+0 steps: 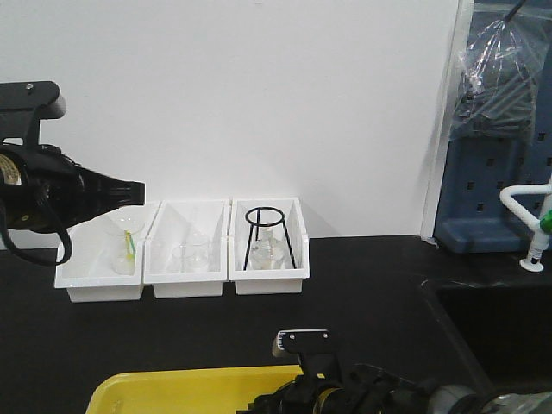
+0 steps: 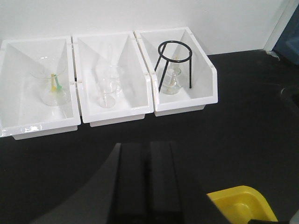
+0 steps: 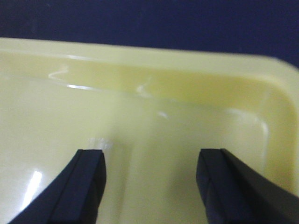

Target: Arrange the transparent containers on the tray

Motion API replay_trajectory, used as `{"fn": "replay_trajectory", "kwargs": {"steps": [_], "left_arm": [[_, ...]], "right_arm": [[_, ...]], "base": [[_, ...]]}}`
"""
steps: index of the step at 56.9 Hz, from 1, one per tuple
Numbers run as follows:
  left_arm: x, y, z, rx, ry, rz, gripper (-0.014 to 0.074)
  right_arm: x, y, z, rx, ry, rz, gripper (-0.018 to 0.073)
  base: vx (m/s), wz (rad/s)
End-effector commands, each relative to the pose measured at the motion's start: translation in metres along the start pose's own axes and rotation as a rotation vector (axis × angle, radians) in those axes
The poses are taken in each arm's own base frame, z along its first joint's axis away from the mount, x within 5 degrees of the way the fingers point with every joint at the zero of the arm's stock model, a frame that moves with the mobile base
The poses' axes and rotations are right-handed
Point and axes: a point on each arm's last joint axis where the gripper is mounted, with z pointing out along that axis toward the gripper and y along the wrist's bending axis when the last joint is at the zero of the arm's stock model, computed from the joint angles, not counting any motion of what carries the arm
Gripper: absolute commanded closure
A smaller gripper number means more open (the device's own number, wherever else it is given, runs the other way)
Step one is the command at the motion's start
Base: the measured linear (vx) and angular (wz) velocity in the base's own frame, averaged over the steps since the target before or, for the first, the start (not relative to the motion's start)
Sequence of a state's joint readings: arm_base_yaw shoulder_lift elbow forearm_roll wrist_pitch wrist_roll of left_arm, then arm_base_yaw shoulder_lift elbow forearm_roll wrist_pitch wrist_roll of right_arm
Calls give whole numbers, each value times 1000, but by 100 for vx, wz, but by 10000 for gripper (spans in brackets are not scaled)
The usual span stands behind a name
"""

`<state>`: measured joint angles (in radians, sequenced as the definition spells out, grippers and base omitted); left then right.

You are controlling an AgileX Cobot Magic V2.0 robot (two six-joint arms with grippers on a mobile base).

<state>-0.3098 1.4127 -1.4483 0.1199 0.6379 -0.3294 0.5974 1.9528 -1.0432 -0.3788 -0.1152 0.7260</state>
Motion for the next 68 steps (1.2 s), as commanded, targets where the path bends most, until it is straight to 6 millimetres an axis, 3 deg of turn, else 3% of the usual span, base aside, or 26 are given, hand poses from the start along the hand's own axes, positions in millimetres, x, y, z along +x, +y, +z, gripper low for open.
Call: {"fn": "replay_trajectory", "kwargs": {"steps": [1,7,17,29,41,50,60,68], "left_arm": [[-19,-3,-22,31,-125,19,603],[-17,-2,-22,22,-106,55,603],[-7,0,-21,-6,-1,145,603],[6,0,-23,8,123,207,603],[37,-10,-39,157,68,284,603],[70,-13,-65,259,-90,268,603],[105,-2,-86,274,-278,212,602],[116,3,-87,260,-300,204,602]], "right_arm": [[-44,17,-39,-87,-193,-84,101],[-64,26,-73,-95,-270,-162,214],[-88,30,-145,2,-344,-319,564],[-102,31,-239,90,-491,-403,571],[-101,31,-307,122,-624,-439,571],[-85,31,-326,80,-706,-473,571],[-53,29,-315,-34,-748,-512,571],[-48,28,-310,-45,-738,-518,571]], "base": [[0,0],[0,0],[0,0],[0,0],[0,0],[0,0],[0,0],[0,0]]}}
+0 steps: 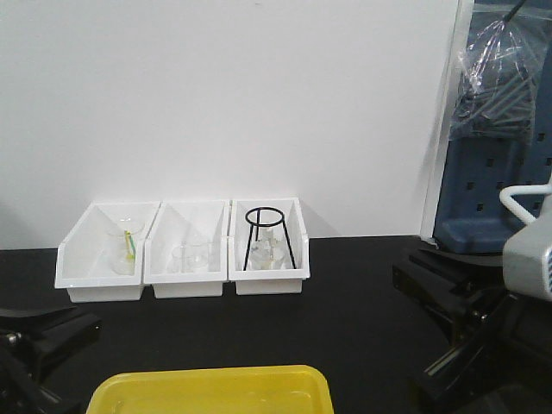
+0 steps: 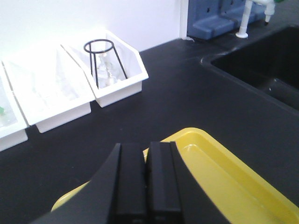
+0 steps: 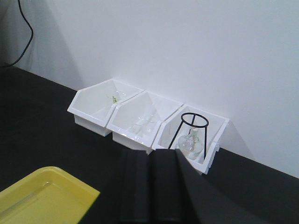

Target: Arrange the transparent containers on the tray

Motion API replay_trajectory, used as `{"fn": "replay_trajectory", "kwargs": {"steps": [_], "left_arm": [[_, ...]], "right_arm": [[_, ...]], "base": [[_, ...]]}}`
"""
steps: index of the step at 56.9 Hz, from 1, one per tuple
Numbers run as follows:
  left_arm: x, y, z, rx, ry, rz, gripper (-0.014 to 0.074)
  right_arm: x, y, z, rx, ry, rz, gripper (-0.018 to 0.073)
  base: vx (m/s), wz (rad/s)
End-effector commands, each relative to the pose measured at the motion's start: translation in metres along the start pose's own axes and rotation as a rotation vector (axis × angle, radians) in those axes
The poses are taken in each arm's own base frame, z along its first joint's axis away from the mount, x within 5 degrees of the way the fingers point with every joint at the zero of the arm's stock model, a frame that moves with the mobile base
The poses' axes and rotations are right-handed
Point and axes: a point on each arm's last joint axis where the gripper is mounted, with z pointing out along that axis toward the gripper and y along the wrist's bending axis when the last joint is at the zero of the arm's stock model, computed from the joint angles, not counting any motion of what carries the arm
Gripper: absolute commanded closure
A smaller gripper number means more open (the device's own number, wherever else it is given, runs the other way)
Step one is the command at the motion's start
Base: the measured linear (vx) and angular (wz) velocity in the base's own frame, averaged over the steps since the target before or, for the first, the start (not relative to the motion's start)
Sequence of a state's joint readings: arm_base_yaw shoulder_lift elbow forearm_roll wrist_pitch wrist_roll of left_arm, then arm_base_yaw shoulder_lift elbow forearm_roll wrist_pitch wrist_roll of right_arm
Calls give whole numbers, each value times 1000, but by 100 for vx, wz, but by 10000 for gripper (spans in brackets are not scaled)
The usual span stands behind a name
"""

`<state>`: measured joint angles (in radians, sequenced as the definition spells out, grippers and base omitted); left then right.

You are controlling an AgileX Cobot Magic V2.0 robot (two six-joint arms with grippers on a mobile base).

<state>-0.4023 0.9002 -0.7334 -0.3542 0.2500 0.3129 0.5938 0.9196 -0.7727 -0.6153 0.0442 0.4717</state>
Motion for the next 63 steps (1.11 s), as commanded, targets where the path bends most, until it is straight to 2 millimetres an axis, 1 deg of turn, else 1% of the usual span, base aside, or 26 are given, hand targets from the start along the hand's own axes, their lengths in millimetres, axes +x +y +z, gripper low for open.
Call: {"fn": "replay_trajectory", "kwargs": {"steps": [1,38,44,46,49,53,56,58,61,63], "left_arm": [[-15,1,-7,-23,-136,-15,602],[-14,1,-5,-23,-127,-13,602],[-8,5,-7,-62,-148,67,602],[-2,7,-10,-81,-161,90,602],[10,12,-16,-113,-173,90,602],[31,17,-30,-157,-188,87,602],[52,21,-42,-197,-193,87,602],[69,24,-51,-229,-195,81,602],[90,26,-60,-269,-193,78,602],[108,26,-67,-298,-199,83,602]], "right_arm": [[-18,1,-5,-31,-117,-26,571],[-17,1,-5,-28,-113,-26,571],[-17,1,-5,-28,-113,-26,571],[-17,1,-5,-28,-113,-26,571],[-17,1,-5,-28,-113,-26,571],[-17,1,-5,-28,-113,-26,571],[-17,1,-5,-28,-113,-26,571],[-17,1,-5,-28,-112,-26,571],[-17,1,-5,-28,-112,-26,571],[-17,1,-5,-28,-112,-26,571]], "base": [[0,0],[0,0],[0,0],[0,0],[0,0],[0,0],[0,0],[0,0],[0,0],[0,0]]}}
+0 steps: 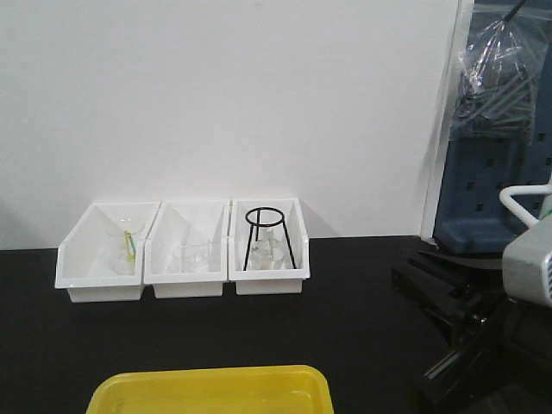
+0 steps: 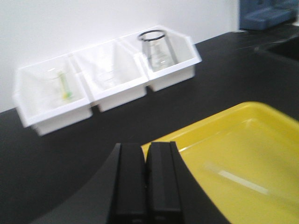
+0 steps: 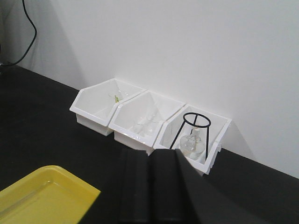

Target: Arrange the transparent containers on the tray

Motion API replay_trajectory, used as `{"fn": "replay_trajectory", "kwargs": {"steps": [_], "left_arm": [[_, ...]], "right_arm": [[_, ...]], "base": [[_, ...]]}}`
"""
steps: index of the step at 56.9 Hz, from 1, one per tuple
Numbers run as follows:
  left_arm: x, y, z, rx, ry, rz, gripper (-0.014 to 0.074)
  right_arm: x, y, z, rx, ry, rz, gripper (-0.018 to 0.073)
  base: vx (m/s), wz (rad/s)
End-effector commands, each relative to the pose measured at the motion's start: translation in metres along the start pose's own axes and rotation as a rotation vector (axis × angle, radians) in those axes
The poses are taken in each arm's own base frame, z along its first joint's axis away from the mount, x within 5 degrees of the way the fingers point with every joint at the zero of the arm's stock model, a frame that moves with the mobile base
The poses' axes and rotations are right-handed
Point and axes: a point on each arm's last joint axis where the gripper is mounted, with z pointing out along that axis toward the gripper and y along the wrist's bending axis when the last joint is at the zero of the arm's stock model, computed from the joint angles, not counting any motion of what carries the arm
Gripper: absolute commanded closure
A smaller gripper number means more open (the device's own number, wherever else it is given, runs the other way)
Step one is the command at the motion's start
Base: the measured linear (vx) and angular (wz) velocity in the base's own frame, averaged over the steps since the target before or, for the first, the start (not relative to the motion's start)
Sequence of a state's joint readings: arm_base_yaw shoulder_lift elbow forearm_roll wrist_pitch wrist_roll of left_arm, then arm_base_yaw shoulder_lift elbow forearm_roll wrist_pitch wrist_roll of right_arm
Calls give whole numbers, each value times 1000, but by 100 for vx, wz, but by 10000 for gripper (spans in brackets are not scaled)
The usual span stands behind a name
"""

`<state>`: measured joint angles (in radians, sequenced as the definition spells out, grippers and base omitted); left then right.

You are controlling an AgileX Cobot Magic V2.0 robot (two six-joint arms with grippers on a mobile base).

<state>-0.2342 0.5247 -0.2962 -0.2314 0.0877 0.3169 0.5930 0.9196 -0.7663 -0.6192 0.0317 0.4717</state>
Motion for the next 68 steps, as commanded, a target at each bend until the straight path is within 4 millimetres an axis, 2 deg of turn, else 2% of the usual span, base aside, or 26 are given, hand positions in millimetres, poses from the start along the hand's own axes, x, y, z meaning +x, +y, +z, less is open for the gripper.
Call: {"fn": "replay_trajectory", "kwargs": {"steps": [1,8,14,17,68], "left_arm": [[15,6,-17,-89,-113,-7,602],[61,5,-34,-166,-156,-9,602],[85,3,-39,-193,-216,-16,602],[89,2,-41,-188,-208,-19,602],[91,1,-40,-183,-165,-15,602]], "right_arm": [[-18,0,-5,-22,-107,-22,571],[-19,0,-5,-23,-109,-22,571],[-18,0,-5,-22,-107,-22,571],[-18,0,-5,-22,-108,-22,571],[-18,0,-5,-20,-104,-22,571]], "base": [[0,0],[0,0],[0,0],[0,0],[0,0]]}}
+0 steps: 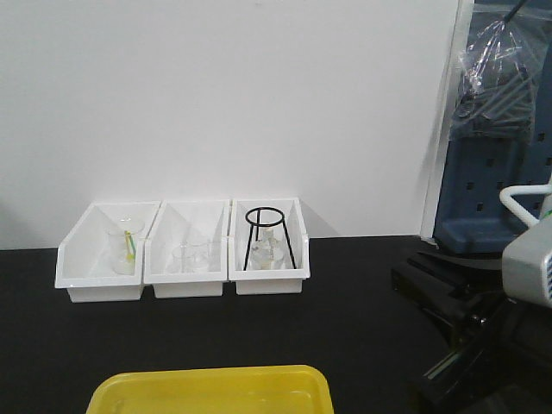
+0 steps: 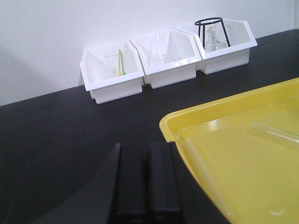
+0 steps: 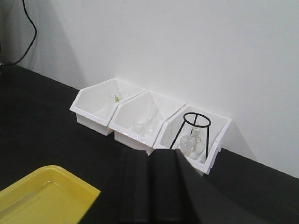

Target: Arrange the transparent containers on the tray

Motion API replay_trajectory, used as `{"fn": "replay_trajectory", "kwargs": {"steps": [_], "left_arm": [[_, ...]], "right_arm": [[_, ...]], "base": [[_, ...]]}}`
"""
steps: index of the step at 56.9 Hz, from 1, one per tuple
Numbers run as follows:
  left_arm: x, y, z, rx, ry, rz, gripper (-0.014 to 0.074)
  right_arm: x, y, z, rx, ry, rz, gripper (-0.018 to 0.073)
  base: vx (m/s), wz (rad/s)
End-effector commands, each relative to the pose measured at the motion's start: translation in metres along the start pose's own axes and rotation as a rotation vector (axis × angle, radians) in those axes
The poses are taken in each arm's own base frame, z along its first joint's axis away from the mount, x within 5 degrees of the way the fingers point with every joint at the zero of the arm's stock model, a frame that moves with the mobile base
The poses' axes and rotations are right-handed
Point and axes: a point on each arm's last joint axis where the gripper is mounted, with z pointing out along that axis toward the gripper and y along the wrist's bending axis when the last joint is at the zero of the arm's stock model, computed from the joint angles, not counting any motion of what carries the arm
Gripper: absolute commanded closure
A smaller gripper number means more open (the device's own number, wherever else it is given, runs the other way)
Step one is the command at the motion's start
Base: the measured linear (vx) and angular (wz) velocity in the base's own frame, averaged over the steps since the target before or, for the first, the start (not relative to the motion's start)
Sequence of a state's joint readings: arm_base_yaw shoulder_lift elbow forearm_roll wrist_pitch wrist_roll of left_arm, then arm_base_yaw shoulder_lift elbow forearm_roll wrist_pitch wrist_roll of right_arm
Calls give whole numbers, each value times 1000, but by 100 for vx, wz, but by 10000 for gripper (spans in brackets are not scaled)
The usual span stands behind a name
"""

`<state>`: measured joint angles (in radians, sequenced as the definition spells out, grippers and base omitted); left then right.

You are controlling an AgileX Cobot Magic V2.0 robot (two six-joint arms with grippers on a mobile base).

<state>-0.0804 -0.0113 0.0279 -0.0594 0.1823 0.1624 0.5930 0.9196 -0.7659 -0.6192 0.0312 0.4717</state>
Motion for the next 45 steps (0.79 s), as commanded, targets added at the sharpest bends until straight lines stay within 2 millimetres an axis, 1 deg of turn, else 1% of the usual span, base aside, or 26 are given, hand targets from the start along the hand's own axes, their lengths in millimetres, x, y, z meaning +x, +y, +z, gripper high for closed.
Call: {"fn": "replay_trajectory", "kwargs": {"steps": [1,7,11,13,14,19,22,24,28,35,40,45], "left_arm": [[4,0,1,-13,-64,-13,602],[4,0,1,-13,-64,-13,602],[4,0,1,-13,-64,-13,602],[4,0,1,-13,-64,-13,602],[4,0,1,-13,-64,-13,602],[4,0,1,-13,-64,-13,602],[4,0,1,-13,-64,-13,602],[4,0,1,-13,-64,-13,602],[4,0,1,-13,-64,-13,602],[4,0,1,-13,-64,-13,602],[4,0,1,-13,-64,-13,602],[4,0,1,-13,-64,-13,602]], "right_arm": [[-18,0,-5,-20,-104,-22,571],[-15,0,-5,-18,-92,-3,571],[-8,0,-15,-5,-73,25,571],[0,0,-20,-3,-53,33,571],[16,2,-26,-6,-26,16,571],[51,7,-41,-11,8,-39,571],[70,4,-52,22,20,7,571],[87,1,-60,68,42,60,571],[110,-4,-76,154,50,124,571],[142,-9,-103,310,48,118,571],[158,-9,-122,432,17,128,571],[168,-7,-134,513,-21,109,571]], "base": [[0,0],[0,0],[0,0],[0,0],[0,0],[0,0],[0,0],[0,0],[0,0],[0,0],[0,0],[0,0]]}}
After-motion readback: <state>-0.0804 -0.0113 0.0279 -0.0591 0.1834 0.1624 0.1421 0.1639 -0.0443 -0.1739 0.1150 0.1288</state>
